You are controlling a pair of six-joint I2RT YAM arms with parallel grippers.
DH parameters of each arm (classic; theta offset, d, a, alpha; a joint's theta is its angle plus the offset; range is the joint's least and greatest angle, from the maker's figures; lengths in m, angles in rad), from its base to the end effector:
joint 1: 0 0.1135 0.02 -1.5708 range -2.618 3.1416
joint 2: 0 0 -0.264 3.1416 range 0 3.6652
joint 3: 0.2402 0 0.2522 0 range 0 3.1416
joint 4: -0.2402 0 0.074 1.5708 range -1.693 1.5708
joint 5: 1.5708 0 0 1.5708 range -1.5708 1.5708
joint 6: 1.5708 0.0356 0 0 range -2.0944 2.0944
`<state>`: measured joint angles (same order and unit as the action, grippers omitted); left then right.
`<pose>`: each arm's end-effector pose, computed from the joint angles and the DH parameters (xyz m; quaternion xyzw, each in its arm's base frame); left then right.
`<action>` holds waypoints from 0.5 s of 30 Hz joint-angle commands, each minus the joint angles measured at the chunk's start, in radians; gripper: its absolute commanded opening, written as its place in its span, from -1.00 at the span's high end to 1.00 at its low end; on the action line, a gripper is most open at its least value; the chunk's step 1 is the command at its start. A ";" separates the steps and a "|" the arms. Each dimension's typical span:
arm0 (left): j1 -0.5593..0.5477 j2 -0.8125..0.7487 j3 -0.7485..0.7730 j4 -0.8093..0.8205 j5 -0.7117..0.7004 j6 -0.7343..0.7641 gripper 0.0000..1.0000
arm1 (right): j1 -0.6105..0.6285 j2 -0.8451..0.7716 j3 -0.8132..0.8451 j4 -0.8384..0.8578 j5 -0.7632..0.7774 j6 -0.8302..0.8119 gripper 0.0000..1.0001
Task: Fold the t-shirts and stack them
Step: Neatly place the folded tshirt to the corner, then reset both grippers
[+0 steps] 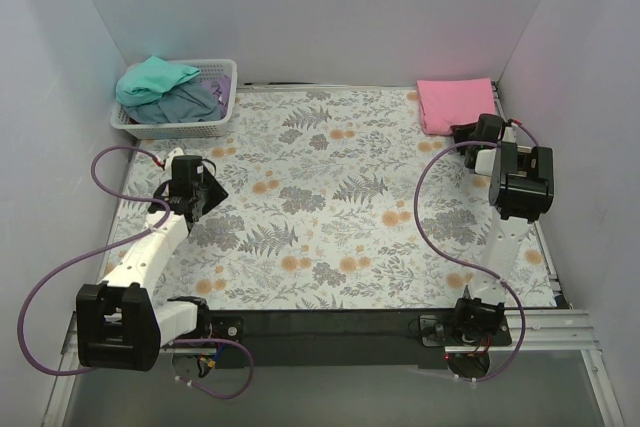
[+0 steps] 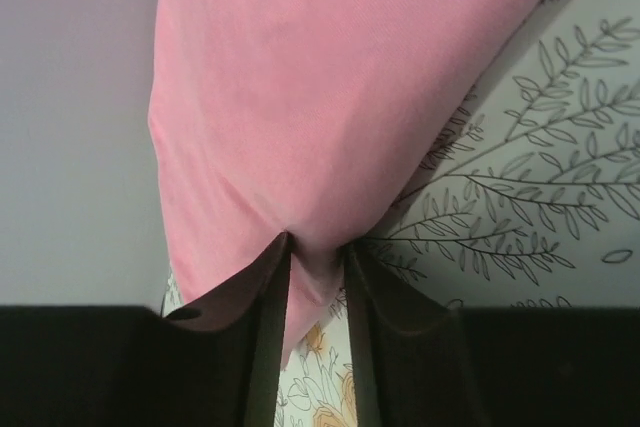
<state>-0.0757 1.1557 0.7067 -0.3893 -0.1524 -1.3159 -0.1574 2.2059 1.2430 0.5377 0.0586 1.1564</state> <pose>0.2330 -0.0123 0.2216 -0.5632 0.7418 -0.1743 0.3196 0.4595 -0.0750 0.1140 0.5256 0.6555 0.2379 0.4874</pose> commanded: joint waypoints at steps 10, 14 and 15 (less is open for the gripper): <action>0.004 -0.047 0.033 0.006 0.008 0.009 0.17 | -0.002 -0.221 -0.264 -0.039 -0.048 -0.147 -0.18; 0.005 -0.097 0.019 0.021 0.031 0.007 0.15 | 0.008 -0.492 -0.440 -0.089 -0.127 -0.330 -0.24; 0.004 -0.103 0.017 0.026 0.036 0.007 0.15 | 0.012 -0.538 -0.462 -0.125 -0.153 -0.365 -0.24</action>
<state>-0.0757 1.1099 0.7120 -0.3874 -0.1345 -1.3163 -0.1547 1.8118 0.8272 0.4774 -0.0299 0.9535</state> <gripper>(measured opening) 0.423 0.617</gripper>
